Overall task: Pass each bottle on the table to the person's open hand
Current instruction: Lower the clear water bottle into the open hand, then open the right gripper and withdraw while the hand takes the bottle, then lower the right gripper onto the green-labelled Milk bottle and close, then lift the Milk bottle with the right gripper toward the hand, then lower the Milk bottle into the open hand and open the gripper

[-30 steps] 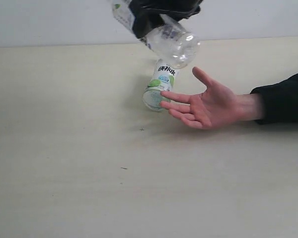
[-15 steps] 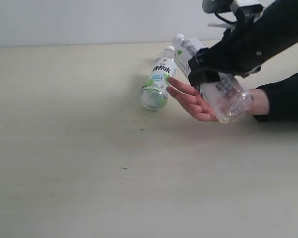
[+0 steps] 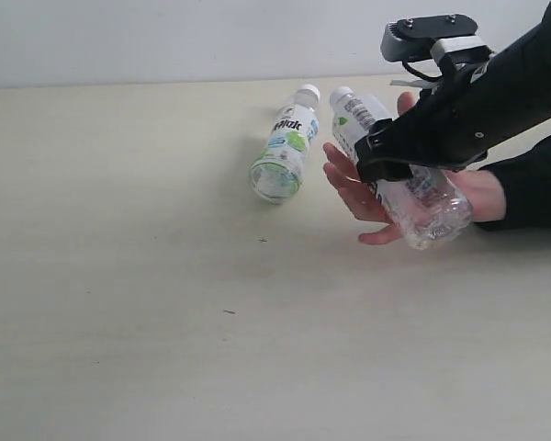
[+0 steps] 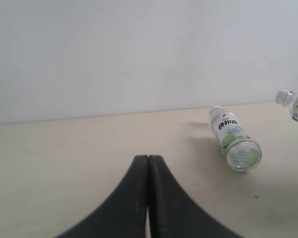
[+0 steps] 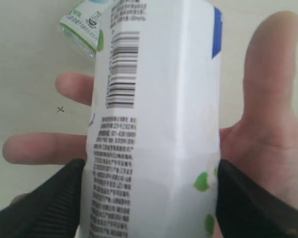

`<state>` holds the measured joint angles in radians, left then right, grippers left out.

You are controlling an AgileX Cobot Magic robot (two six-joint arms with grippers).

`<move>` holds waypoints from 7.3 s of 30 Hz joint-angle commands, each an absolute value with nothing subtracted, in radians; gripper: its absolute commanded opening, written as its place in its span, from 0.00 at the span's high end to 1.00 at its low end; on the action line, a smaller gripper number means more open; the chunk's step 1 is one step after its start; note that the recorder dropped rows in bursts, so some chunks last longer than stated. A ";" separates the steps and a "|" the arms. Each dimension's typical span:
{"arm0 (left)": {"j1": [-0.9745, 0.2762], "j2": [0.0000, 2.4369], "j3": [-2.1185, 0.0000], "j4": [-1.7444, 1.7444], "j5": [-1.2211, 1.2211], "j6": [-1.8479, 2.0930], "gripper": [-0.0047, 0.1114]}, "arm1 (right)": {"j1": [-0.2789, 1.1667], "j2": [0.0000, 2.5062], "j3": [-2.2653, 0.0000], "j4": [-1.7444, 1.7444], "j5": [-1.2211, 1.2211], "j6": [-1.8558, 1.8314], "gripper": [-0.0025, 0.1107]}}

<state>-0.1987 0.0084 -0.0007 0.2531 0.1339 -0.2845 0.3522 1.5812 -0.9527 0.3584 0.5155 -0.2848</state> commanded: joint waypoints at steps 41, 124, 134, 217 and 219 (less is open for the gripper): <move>-0.197 0.008 0.000 0.251 0.133 -0.292 0.96 | 0.349 0.803 -0.745 0.394 0.702 -0.373 0.98; -0.197 0.008 0.000 0.251 0.144 -0.292 0.96 | 0.349 1.845 -1.509 0.295 0.571 -0.028 0.46; -0.197 0.008 0.000 0.251 0.144 -0.292 0.96 | 0.361 2.069 -1.690 0.302 0.581 0.086 0.15; -0.197 0.008 0.000 0.251 0.144 -0.292 0.96 | 0.343 1.999 -1.829 0.015 1.046 0.020 0.98; -0.197 0.008 0.000 0.251 0.144 -0.292 0.96 | 0.335 1.959 -1.762 0.015 1.014 0.000 0.98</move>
<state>-0.1987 0.0084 -0.0007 0.2531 0.1492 -0.2845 0.3511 2.0136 -1.8245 0.0268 1.0256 0.0339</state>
